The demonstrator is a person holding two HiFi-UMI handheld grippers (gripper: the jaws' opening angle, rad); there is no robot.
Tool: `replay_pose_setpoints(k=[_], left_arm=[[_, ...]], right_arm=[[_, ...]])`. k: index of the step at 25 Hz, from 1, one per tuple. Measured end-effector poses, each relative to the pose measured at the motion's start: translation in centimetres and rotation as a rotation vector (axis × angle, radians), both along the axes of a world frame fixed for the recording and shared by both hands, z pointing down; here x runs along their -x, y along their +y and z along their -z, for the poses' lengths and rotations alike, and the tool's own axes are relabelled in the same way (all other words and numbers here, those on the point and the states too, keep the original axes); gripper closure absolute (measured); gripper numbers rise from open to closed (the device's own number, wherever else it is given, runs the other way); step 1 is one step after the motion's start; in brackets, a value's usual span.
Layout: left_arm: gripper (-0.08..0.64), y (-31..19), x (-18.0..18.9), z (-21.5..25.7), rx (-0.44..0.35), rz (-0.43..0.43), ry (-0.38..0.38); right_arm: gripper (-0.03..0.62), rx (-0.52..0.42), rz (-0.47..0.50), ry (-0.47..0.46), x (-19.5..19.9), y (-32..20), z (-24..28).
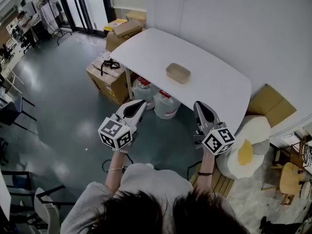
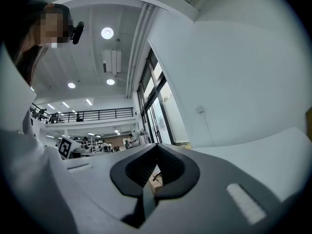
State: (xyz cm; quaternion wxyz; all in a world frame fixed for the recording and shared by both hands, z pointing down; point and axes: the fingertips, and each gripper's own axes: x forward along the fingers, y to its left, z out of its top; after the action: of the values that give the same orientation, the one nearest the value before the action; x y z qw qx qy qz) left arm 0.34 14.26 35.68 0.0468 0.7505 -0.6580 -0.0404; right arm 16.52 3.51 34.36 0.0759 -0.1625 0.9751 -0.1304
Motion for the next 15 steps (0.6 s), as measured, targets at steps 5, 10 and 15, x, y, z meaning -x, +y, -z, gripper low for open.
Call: replay_pose_setpoints(k=[5, 10, 15], left_arm=[[0.569, 0.1, -0.3, -0.2, 0.009, 0.004, 0.002], [0.569, -0.8, 1.2, -0.6, 0.024, 0.017, 0.016], [0.569, -2.8, 3.1, -0.7, 0.024, 0.011, 0.014]], right_arm=[[0.581, 0.013, 0.031, -0.003, 1.0, 0.0, -0.4], [0.580, 0.027, 0.038, 0.011, 2.2, -1.0, -0.9], [0.580, 0.031, 0.035, 0.011, 3.8, -2.7, -1.2]])
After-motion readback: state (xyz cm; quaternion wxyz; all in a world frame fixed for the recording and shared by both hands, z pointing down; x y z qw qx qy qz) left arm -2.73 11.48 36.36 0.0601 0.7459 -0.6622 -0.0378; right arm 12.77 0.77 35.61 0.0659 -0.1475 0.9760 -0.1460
